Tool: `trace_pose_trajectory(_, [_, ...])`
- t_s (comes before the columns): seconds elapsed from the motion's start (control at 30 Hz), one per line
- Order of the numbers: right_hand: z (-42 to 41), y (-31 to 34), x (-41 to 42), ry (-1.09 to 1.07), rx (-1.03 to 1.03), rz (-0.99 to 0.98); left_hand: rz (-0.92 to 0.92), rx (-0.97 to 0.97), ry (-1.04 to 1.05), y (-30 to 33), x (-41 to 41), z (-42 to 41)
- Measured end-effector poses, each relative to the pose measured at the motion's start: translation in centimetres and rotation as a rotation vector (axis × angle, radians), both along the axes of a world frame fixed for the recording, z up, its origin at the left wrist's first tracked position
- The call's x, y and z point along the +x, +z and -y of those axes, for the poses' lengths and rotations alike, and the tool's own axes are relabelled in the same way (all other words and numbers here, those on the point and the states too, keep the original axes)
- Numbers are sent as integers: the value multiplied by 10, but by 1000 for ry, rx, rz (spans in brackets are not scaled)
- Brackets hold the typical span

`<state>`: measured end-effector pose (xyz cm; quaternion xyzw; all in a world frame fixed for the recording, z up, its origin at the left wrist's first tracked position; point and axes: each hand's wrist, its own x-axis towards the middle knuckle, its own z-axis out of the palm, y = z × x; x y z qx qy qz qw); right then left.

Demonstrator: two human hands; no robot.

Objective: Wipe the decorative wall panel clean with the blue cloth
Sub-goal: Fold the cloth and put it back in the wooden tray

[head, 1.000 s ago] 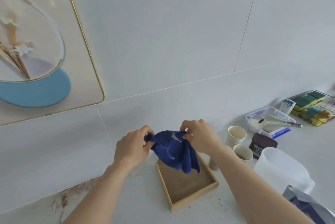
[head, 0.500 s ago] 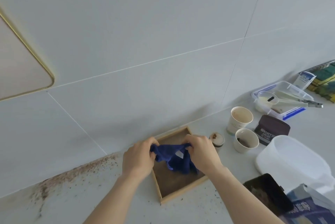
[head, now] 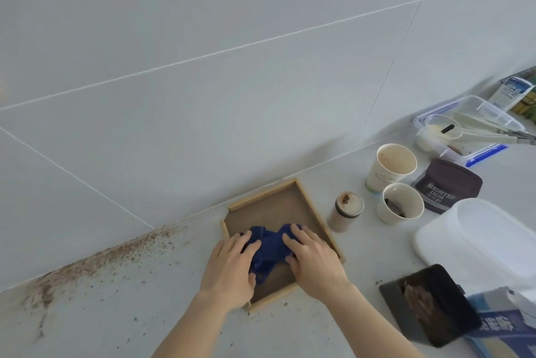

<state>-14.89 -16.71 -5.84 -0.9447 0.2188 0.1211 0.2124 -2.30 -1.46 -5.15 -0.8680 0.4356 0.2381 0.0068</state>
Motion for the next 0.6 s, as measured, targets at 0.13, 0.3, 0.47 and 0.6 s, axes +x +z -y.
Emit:
trace_pose_trajectory(0.13, [-5,-8,-1,30,-40,-126,-39,83,-51,-4,1,-11])
trace_pose_trajectory(0.3, [-9,3,3,32,-51,-269,-35,55,-87,8,8,-26])
trace_pose_trajectory(0.47, [-22,34,8,5,-65,-293,39,-19,-65,37,28,-53])
trace_pose_trajectory(0.6, [-46,72,19,15,-92,-274,79,-87,-25,69,45,-84])
